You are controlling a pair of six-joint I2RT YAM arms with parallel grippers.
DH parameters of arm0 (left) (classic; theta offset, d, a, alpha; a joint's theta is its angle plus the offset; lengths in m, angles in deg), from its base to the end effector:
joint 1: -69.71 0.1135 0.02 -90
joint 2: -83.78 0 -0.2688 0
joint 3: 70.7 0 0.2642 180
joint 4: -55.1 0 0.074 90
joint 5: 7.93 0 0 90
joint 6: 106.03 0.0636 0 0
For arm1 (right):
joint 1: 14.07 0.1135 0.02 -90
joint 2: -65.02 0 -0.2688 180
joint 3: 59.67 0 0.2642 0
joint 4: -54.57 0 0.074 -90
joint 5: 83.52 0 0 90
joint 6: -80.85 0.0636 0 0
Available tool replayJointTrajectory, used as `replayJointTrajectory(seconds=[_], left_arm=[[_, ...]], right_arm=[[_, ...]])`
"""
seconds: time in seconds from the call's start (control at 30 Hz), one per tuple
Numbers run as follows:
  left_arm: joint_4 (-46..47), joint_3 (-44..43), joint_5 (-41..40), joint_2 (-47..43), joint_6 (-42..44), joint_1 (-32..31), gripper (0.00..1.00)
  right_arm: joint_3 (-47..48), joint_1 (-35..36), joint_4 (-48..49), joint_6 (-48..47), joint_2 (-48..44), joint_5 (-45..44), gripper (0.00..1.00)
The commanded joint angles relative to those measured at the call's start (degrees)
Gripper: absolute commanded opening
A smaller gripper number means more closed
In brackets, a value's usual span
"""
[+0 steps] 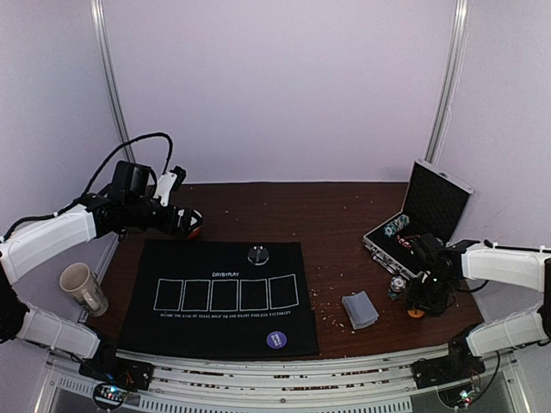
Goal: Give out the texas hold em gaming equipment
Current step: Pick up the big blind button from the center of the board.
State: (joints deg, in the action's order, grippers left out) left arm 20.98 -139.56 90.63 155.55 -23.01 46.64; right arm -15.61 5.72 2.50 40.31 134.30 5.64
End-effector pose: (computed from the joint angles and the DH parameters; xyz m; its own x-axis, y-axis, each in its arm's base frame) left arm 0.2806 -0.1298 0.2730 -0.6103 0.1293 -0.7815 0.4258 0.8855 -0.1860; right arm 0.1830 0.0649 0.1181 -0.8516 0.5011 -0.1539 0.4795 0.8632 0.1579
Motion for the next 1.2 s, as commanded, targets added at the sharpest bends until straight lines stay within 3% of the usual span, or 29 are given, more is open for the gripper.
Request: replayJointTrajectory(seconds=[0.0,0.6,0.9,1.17], left_arm=[[2.27,-1.35,0.02,-0.38,0.77,0.04,0.98],[2.29,-1.61,0.60,-0.23,0.65,0.06,0.98],[2.31,-1.72,0.90,-0.29,0.50,0.06,0.98],[2.28,-2.33,3.10,-0.02,-0.01,0.04,0.98]], right_arm=[[-3.85,0.54,-0.38,1.99,-1.57,2.82,0.39],[-1.54,9.35,-6.80,7.38,-6.23,8.52,0.39],[4.24,12.25,-12.08,8.48,-9.10,8.43,0.39],[12.16,20.60,-11.53,9.14,-11.51,9.15,0.38]])
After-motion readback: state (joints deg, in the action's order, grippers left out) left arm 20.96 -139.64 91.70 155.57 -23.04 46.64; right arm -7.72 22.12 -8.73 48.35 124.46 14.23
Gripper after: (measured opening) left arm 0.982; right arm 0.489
